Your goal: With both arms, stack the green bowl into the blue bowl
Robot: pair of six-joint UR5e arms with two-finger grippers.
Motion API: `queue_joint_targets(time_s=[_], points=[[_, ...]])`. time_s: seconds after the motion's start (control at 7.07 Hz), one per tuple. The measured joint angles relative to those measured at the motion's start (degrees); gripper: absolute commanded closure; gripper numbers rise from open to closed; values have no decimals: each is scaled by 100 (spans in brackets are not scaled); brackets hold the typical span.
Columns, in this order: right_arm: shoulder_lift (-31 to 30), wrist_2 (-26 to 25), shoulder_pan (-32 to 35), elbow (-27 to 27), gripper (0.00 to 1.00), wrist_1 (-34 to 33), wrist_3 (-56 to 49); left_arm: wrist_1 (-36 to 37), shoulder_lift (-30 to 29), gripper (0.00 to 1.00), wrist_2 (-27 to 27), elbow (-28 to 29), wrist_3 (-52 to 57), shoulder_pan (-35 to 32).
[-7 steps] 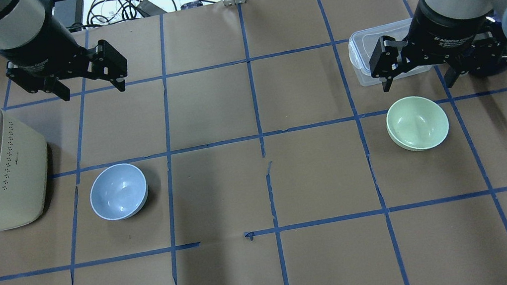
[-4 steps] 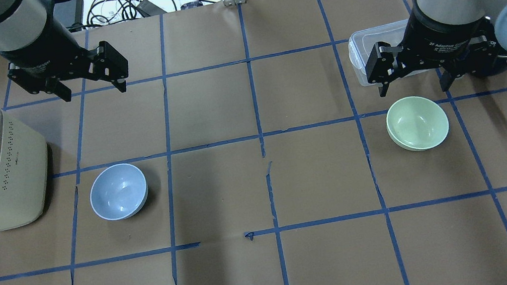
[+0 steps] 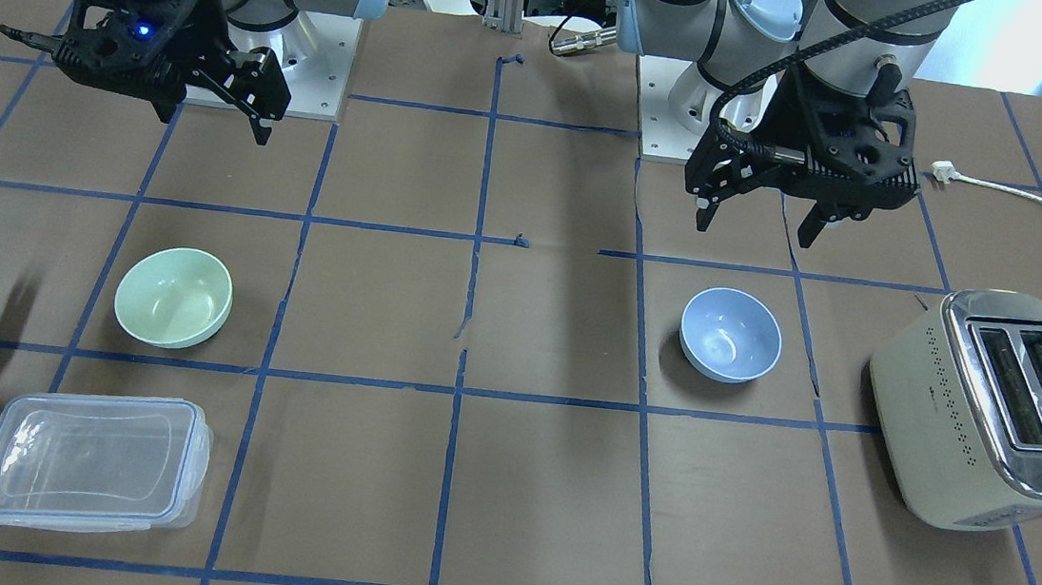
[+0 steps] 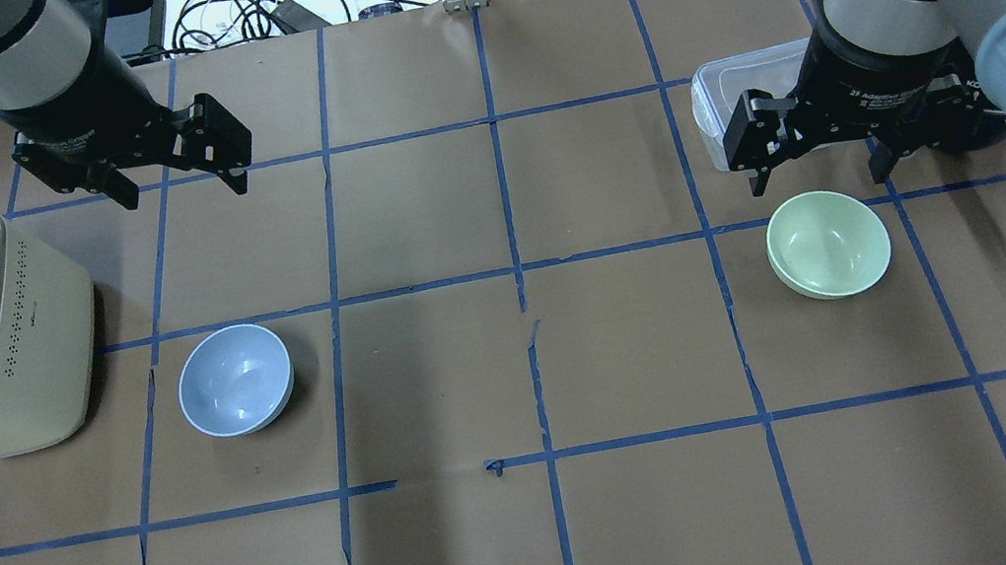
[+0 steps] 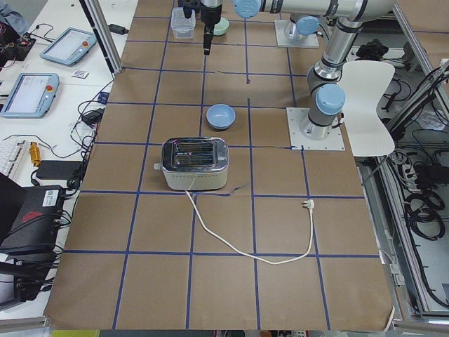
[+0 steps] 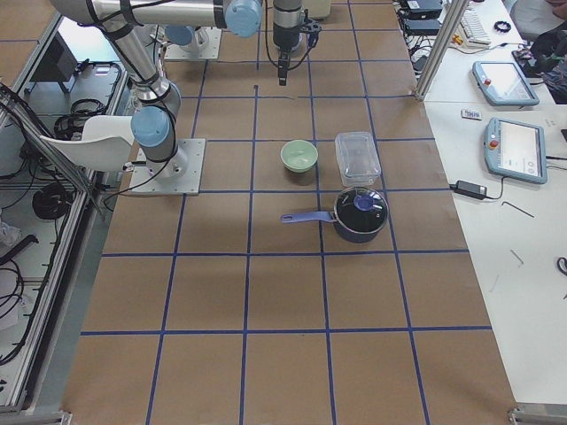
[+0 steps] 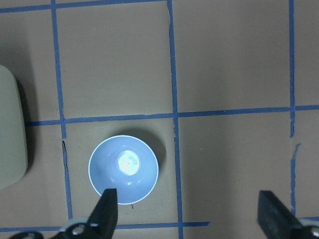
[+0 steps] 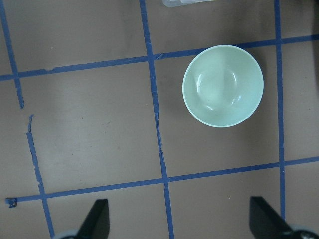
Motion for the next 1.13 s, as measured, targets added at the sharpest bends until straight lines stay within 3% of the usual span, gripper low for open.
queue_joint_targets(time_s=[0.71, 1.13], points=[[-5, 14, -6, 5, 0, -26, -55, -2, -17, 0, -18, 1, 13, 39], [-6, 1, -14, 9, 0, -27, -10, 16, -84, 0, -36, -128, 344, 603]])
